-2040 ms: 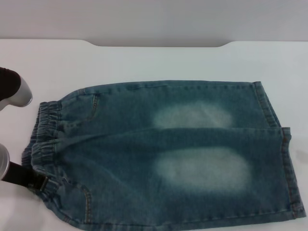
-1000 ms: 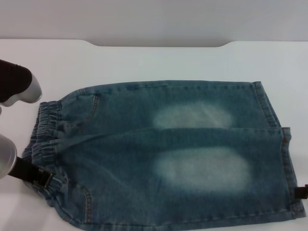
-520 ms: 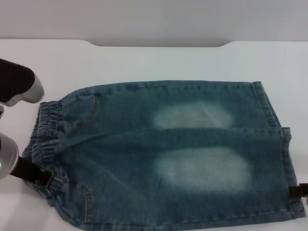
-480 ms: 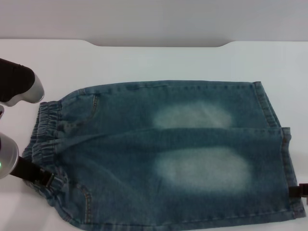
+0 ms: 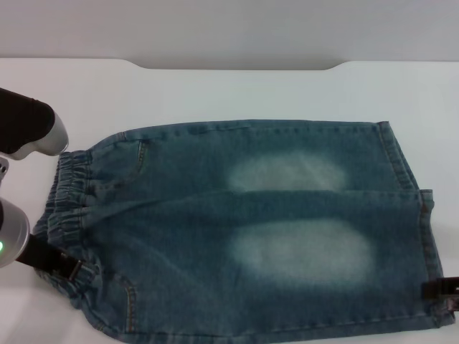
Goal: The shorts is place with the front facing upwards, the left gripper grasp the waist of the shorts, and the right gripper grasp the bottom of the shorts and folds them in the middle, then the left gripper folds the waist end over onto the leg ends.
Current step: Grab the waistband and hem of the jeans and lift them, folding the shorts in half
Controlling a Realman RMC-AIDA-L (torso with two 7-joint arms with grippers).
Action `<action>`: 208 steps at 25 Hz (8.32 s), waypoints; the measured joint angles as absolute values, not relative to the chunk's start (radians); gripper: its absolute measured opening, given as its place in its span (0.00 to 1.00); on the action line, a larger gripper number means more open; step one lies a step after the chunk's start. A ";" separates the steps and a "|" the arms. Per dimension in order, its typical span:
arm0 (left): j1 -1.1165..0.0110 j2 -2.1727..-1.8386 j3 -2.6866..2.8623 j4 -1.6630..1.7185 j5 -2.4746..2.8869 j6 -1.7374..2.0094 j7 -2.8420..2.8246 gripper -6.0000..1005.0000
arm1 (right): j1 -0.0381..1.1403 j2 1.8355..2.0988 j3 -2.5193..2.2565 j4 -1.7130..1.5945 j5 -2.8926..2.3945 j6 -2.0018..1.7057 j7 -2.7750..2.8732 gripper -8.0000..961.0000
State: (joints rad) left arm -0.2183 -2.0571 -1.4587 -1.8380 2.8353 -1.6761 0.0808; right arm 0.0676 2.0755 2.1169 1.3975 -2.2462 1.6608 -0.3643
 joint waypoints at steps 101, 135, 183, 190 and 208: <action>-0.313 -2.059 -1.473 -1.761 2.829 -1.708 0.119 0.04 | 0.135 2.076 2.183 1.318 -2.315 1.725 -0.347 0.62; -0.315 -2.059 -1.477 -1.736 2.827 -1.701 0.123 0.04 | 0.154 2.069 2.177 1.337 -2.336 1.739 -0.400 0.03; -0.324 -2.060 -1.451 -1.725 2.816 -1.699 0.130 0.04 | 0.197 2.072 2.203 1.231 -2.320 1.729 -0.388 0.64; -0.324 -2.060 -1.451 -1.724 2.815 -1.697 0.130 0.04 | 0.203 2.072 2.205 1.232 -2.289 1.734 -0.385 0.64; -0.329 -2.060 -1.451 -1.723 2.815 -1.700 0.130 0.04 | 0.199 2.065 2.204 1.254 -2.331 1.738 -0.371 0.64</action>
